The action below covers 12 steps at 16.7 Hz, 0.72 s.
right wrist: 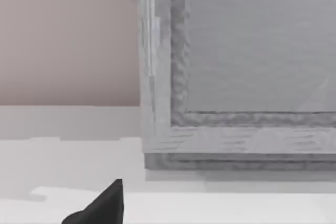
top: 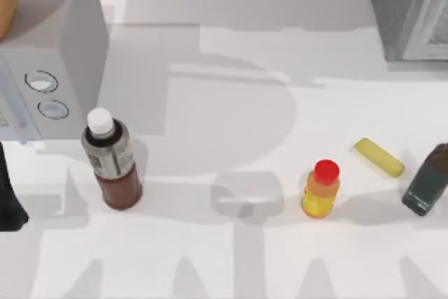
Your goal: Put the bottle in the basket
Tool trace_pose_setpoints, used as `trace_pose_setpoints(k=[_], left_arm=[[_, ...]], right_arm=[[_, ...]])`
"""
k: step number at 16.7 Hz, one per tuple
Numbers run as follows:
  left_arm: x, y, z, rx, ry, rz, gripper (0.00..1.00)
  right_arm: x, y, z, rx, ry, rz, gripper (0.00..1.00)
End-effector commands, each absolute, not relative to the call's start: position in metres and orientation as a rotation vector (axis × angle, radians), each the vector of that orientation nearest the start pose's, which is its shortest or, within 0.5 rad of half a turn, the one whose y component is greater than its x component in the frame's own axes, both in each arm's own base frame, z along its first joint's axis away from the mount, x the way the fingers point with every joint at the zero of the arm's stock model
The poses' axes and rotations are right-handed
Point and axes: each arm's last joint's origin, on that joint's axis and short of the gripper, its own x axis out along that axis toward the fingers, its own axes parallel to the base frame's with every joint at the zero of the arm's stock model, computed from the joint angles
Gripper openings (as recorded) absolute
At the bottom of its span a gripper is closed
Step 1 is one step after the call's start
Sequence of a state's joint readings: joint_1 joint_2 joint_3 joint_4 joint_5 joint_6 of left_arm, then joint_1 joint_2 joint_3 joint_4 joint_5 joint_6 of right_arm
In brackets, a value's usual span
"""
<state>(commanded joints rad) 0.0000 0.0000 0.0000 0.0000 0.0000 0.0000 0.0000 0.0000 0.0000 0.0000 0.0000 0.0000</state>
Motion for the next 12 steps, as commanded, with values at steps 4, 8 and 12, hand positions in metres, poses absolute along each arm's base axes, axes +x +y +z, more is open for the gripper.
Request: trace_pose_setpoints(k=[4, 8, 12], left_arm=[[0.108, -0.002, 0.161, 0.004, 0.0, -0.023, 1.0], [0.119, -0.003, 0.163, 0.022, -0.001, -0.123, 1.0], [0.141, -0.002, 0.16, 0.043, 0.02, -0.258, 1.0]], right_arm=[[0.106, -0.001, 0.16, 0.0, 0.0, 0.0, 1.0], [0.106, -0.001, 0.16, 0.0, 0.0, 0.0, 1.0], [0.106, -0.001, 0.16, 0.0, 0.0, 0.0, 1.0]])
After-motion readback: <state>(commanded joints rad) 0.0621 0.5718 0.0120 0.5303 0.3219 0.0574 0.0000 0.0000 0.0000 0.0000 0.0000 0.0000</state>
